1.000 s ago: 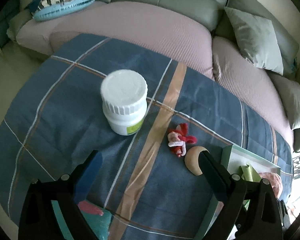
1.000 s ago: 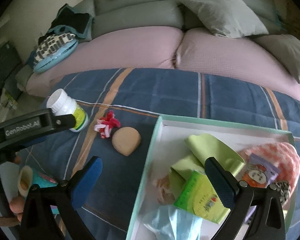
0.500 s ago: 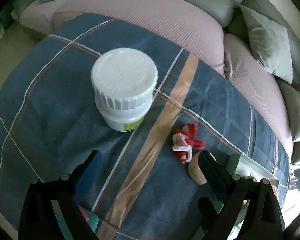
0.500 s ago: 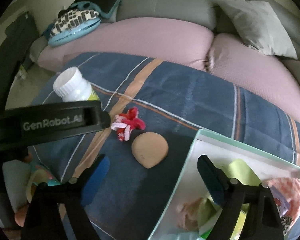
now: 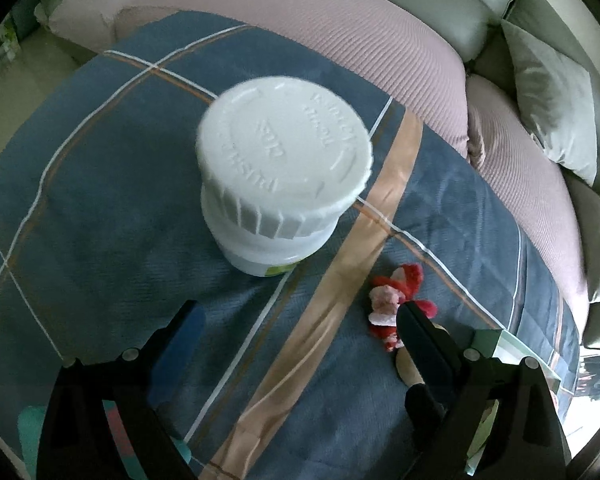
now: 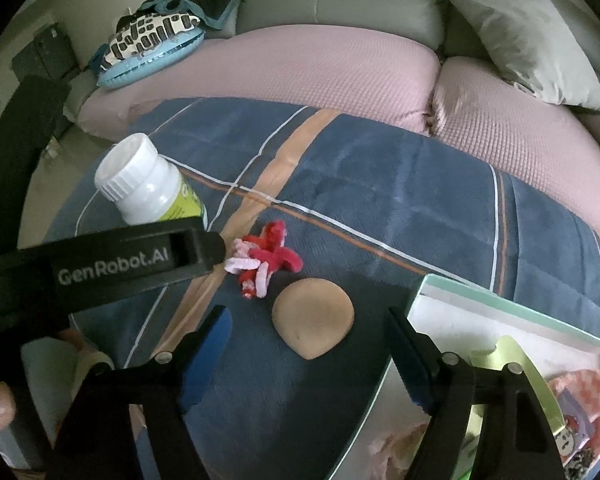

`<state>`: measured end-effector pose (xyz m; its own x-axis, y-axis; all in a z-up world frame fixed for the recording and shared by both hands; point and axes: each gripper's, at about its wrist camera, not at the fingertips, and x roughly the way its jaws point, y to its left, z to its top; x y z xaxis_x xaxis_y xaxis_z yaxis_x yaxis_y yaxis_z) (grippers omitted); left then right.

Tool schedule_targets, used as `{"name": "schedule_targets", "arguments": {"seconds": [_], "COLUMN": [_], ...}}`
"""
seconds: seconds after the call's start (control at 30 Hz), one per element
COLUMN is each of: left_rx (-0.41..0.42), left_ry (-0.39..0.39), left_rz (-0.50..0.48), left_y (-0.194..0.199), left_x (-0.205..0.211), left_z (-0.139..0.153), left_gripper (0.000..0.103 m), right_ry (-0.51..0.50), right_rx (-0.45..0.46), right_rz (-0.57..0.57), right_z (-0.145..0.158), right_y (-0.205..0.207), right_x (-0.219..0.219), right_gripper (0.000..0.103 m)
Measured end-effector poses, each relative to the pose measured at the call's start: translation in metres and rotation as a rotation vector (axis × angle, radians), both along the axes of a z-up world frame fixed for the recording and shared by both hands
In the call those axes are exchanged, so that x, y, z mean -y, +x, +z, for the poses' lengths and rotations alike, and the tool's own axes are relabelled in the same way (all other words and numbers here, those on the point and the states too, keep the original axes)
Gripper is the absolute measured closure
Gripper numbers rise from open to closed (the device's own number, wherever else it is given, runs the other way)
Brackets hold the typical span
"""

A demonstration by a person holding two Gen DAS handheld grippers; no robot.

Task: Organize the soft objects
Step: 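Grasp the red-and-pink plush toy with the left gripper while the right grasps the beige sponge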

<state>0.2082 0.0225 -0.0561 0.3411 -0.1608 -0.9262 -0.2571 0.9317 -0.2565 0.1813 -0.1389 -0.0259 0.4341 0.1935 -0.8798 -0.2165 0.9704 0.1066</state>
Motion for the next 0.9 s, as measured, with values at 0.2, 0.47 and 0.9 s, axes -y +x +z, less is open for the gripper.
{"name": "schedule_targets", "arguments": {"seconds": [0.2, 0.47, 0.9], "left_rx": [-0.009, -0.013, -0.011], "left_ry": [-0.048, -0.065, -0.084], "left_rz": [0.018, 0.016, 0.003], "left_y": [0.002, 0.002, 0.004], "left_x": [-0.009, -0.014, -0.017], "left_z": [-0.007, -0.011, -0.014], "left_gripper": [0.006, 0.007, 0.007], "right_ry": [-0.009, -0.045, -0.108], "right_rx": [-0.018, -0.046, -0.071], "right_rz": [0.02, 0.038, 0.028], "right_z": [-0.008, -0.019, -0.032], "right_y": [0.008, 0.013, 0.02], "right_x": [-0.007, -0.014, -0.015], "right_gripper": [0.031, 0.031, 0.042]}}
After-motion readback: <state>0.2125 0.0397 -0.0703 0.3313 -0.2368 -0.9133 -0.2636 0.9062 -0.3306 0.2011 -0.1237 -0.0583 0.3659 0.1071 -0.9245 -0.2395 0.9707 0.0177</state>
